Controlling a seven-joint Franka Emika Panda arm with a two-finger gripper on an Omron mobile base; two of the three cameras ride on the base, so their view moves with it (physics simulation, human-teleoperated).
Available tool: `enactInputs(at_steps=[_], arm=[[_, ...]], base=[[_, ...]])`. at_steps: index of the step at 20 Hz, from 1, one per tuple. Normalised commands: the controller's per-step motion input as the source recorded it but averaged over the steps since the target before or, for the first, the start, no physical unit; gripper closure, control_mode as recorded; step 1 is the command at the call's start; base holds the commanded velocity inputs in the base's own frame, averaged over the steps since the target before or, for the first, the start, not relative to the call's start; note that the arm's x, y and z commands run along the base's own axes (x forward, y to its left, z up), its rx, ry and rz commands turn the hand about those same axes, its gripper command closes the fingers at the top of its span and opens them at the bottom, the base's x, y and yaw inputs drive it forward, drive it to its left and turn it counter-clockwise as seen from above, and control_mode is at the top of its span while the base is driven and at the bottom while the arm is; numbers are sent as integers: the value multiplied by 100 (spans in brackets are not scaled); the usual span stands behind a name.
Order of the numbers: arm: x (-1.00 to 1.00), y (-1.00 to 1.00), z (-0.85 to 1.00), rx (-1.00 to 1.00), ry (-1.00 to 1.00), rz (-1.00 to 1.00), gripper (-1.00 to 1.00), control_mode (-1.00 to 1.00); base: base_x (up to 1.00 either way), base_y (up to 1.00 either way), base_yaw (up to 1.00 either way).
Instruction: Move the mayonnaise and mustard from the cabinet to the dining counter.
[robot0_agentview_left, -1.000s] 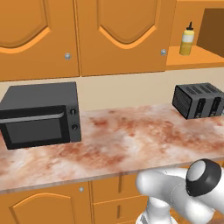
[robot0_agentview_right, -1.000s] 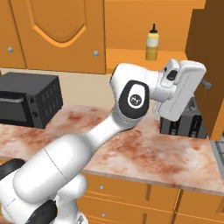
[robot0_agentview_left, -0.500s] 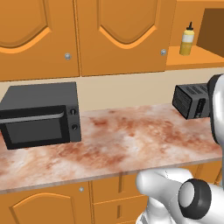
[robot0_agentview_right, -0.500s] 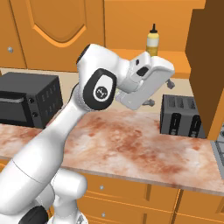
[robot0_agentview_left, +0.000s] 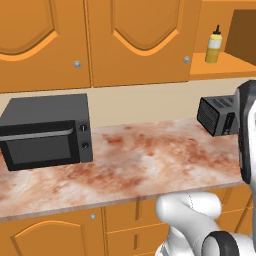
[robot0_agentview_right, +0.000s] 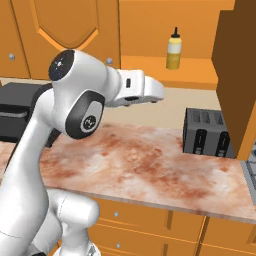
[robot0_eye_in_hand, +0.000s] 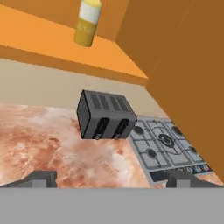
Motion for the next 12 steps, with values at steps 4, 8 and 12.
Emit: enactInputs(at_steps=[4, 8, 12], arm=[[0, 74, 15, 54, -44, -5, -100, -100], [0, 60, 11, 53, -28, -14, -100, -100], [0, 29, 11, 36, -18, -7, -100, -100]], base=[[0, 0, 0], [0, 0, 0], [0, 0, 0]])
